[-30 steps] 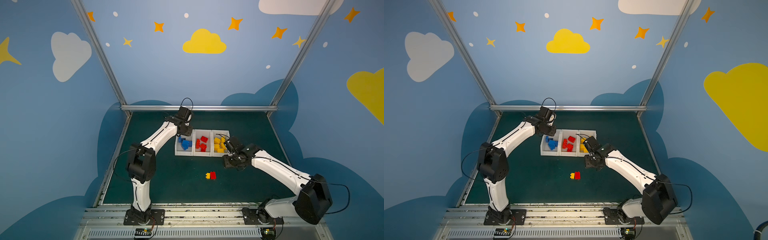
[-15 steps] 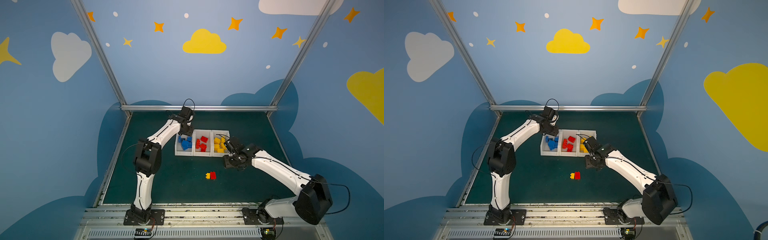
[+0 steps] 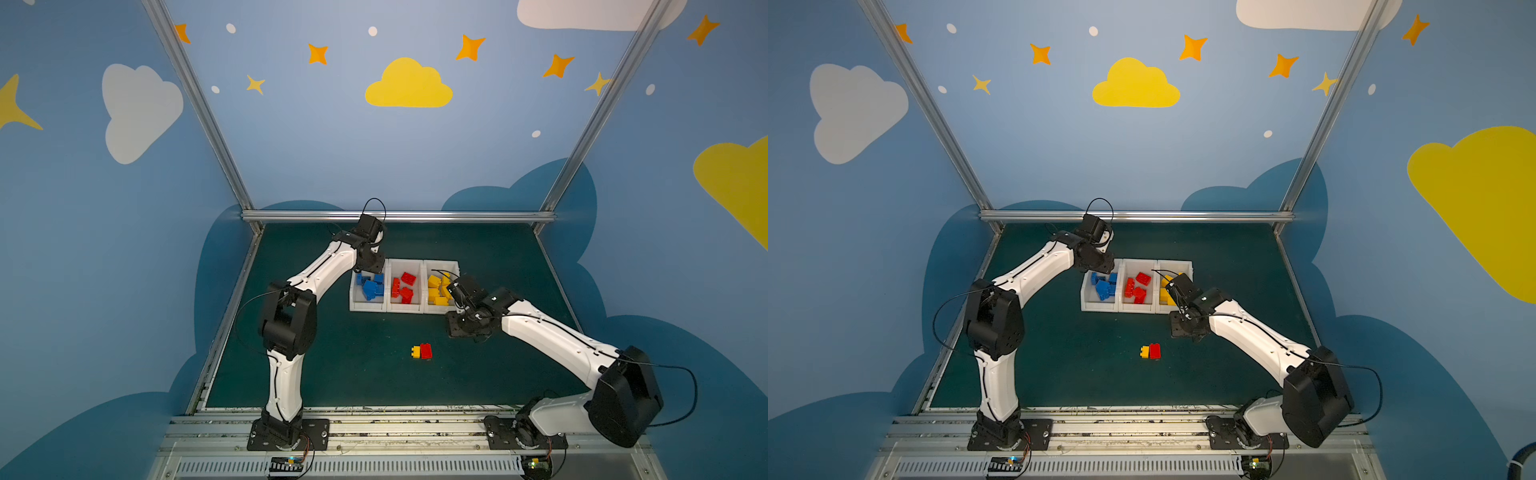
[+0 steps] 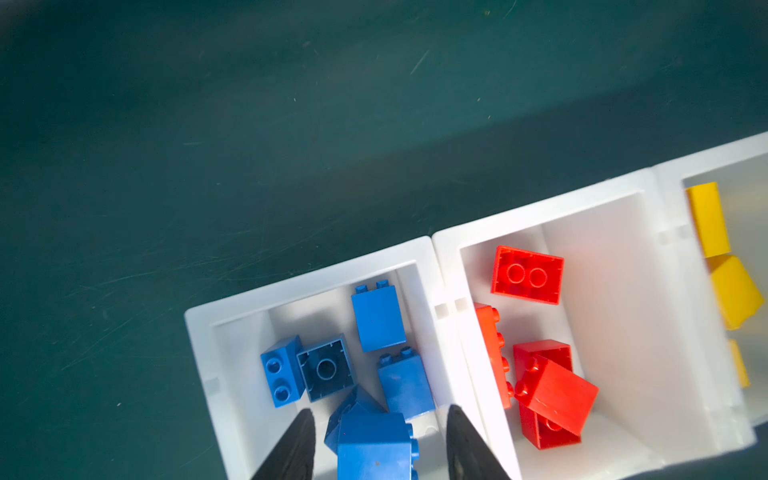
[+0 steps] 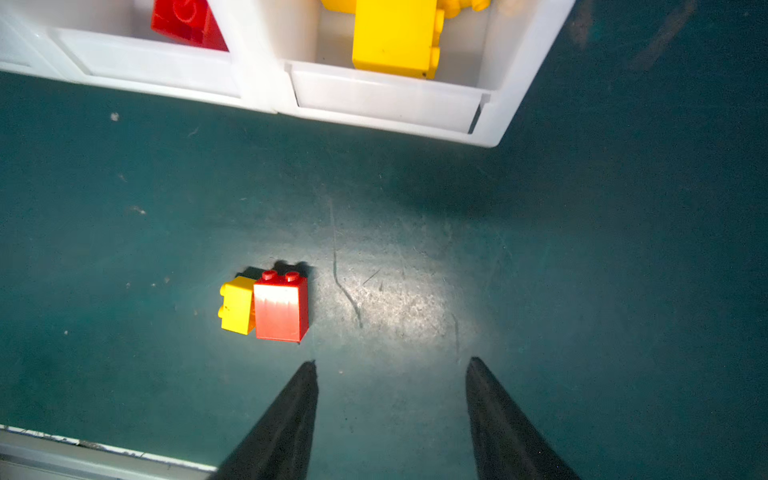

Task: Sort the legos into containers by color
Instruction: 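Lower the blue brick into the blue compartment with the left gripper, then lower the right gripper onto the loose red brick and close on it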

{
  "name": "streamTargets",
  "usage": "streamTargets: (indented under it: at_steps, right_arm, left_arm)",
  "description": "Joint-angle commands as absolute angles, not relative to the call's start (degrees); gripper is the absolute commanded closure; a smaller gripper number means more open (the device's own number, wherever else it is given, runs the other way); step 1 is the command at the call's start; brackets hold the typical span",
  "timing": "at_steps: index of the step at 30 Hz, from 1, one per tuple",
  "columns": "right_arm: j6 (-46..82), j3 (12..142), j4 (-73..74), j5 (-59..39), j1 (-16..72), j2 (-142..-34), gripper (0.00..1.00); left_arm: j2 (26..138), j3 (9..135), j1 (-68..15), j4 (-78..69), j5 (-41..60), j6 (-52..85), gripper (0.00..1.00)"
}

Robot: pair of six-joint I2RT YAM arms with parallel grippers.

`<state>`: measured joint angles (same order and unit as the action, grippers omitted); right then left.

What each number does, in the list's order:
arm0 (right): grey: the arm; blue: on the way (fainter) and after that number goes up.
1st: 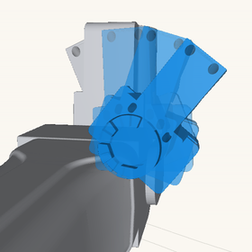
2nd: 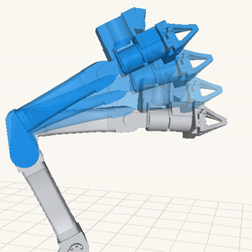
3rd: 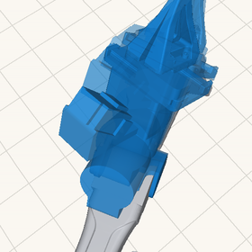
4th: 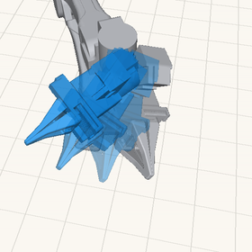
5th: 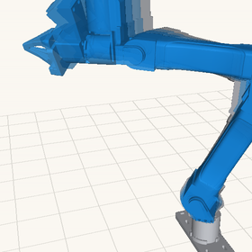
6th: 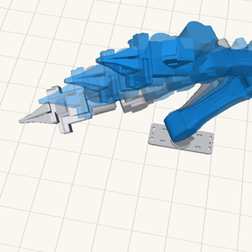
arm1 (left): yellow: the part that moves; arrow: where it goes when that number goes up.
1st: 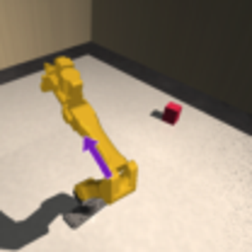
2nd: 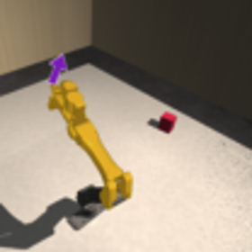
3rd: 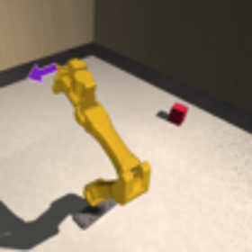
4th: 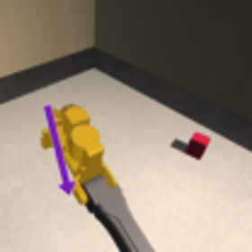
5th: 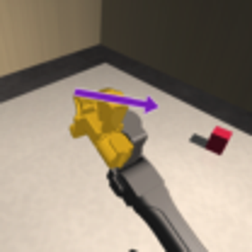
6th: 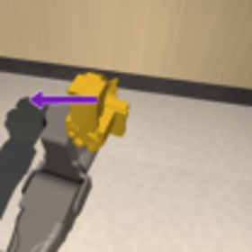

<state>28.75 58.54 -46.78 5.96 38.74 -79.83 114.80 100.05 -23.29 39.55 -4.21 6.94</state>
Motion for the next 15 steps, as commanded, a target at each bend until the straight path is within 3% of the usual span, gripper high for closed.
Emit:
streamTargets:
  at_steps: [1, 15]
  right_arm:
    - [29.94, 57.53, -46.54, 4.52, 39.15, -81.48, 0.42]
    - [32.43, 56.55, -42.97, 2.17, 48.78, -92.71, 0.42]
  left_arm:
    - [111.28, 98.81, -22.95, 38.63, -3.00, 7.82, 0.48]
    - [97.45, 84.36, -22.67, 32.79, -1.58, 11.95, 0.47]
